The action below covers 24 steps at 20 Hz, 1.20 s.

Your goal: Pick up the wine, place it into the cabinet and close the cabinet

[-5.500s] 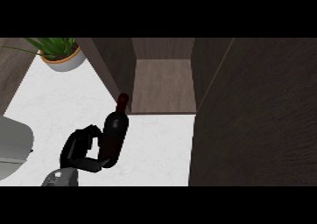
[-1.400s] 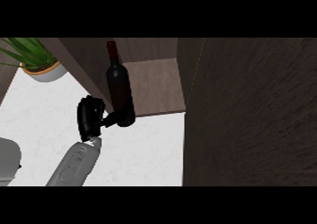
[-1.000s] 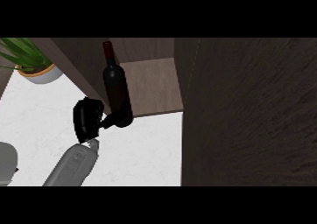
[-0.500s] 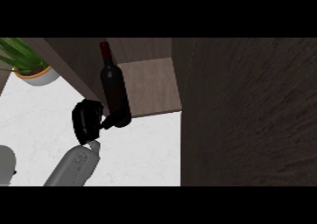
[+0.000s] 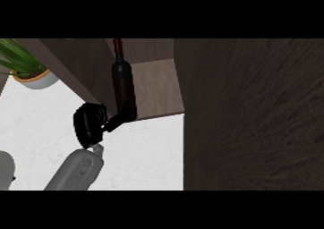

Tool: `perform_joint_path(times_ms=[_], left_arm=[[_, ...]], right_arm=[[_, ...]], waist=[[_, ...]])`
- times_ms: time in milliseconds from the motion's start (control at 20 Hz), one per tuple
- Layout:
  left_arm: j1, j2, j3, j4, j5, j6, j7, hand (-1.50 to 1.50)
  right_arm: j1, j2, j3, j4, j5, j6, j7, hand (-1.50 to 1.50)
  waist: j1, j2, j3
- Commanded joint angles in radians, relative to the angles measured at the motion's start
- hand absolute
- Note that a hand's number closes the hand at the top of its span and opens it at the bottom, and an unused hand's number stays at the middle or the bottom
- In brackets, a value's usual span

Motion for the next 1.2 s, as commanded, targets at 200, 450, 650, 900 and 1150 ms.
perform_joint_path(times_ms=[200,450,650,900,1150], left_arm=[[-0.191,-0.052,-0.029,0.152,-0.098,-0.114,0.113,-1.50],[-0.201,-0.065,-0.036,0.160,-0.152,-0.154,0.190,-1.50],[-0.198,-0.079,-0.037,0.147,-0.171,-0.168,0.234,-1.50],[-0.219,-0.109,-0.042,0.085,-0.149,-0.151,0.231,-1.50],[-0.228,-0.137,-0.053,0.027,-0.109,-0.155,0.230,-1.50]], right_arm=[[0.000,-0.006,-0.001,-0.032,-0.041,0.003,0.012,-1.50],[0.004,-0.003,0.007,-0.021,-0.024,0.005,0.006,-1.50],[0.021,0.003,0.020,-0.028,-0.041,-0.004,0.020,-1.50],[0.027,-0.007,0.018,-0.039,-0.055,0.005,0.021,-1.50],[0.019,0.004,0.025,-0.018,-0.037,-0.010,0.027,-1.50]], waist=[[-0.050,0.038,-0.020],[-0.037,0.035,-0.021],[-0.027,0.033,-0.023],[-0.025,0.029,-0.026],[-0.012,0.027,-0.027]])
